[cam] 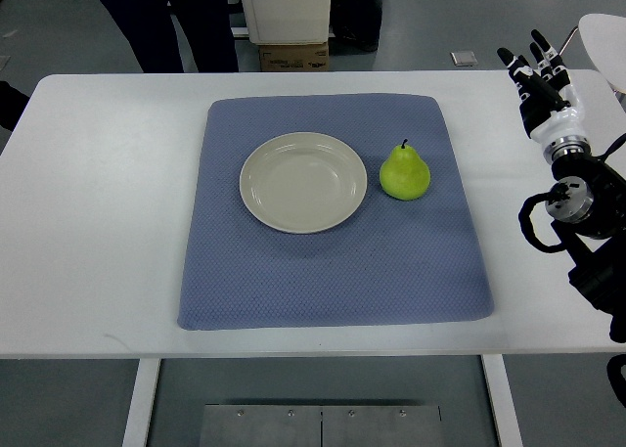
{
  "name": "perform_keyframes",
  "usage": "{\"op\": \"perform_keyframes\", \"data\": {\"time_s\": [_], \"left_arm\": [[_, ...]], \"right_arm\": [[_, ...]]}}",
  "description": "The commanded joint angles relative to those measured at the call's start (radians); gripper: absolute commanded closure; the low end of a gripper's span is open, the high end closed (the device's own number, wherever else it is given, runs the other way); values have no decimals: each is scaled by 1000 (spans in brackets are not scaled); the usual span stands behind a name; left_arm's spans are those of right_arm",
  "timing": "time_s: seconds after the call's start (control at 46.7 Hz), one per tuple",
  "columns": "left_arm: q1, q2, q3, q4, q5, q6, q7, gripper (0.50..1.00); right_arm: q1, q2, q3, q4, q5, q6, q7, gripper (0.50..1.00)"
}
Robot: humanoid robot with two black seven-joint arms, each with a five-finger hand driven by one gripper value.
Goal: Place pear on plate with right hand
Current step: 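Raise the right hand and open its fingers above the mat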
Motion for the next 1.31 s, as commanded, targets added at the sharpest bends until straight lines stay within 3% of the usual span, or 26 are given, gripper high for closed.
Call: {"op": "perform_keyframes", "data": {"time_s": [0.0, 1.284], "left_arm": [[0, 0, -1, 0, 0, -1, -2, 500], [2, 0, -2, 2, -2, -2, -2, 500]], "right_arm": [[0, 0, -9, 0, 0, 0, 1, 500], [2, 32, -173, -5, 0, 0, -2, 500]]}}
